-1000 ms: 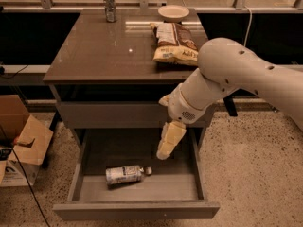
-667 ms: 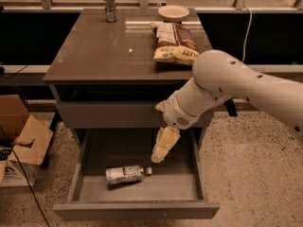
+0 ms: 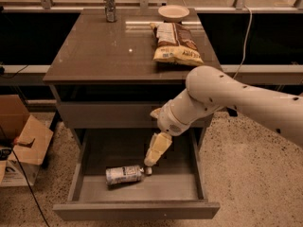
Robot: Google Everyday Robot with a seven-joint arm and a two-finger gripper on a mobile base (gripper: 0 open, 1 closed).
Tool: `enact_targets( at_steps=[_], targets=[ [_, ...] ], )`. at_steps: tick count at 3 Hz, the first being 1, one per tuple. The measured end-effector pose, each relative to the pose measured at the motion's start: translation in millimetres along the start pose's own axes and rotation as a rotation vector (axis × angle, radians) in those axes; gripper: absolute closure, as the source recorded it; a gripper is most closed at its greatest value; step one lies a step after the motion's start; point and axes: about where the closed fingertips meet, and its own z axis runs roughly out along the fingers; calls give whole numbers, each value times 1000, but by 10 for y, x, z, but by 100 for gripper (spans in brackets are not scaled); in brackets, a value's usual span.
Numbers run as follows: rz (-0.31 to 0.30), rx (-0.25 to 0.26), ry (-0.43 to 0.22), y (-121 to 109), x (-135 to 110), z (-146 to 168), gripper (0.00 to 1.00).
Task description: Pick blue plastic bottle from middle drawer and place on counter
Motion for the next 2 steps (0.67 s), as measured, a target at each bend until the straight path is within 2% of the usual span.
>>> enact_targets(
  at_steps=[1, 2],
  targets=[
    [49, -23, -47, -76, 49, 380, 0],
    [52, -24, -50, -83, 58, 404, 0]
  ],
)
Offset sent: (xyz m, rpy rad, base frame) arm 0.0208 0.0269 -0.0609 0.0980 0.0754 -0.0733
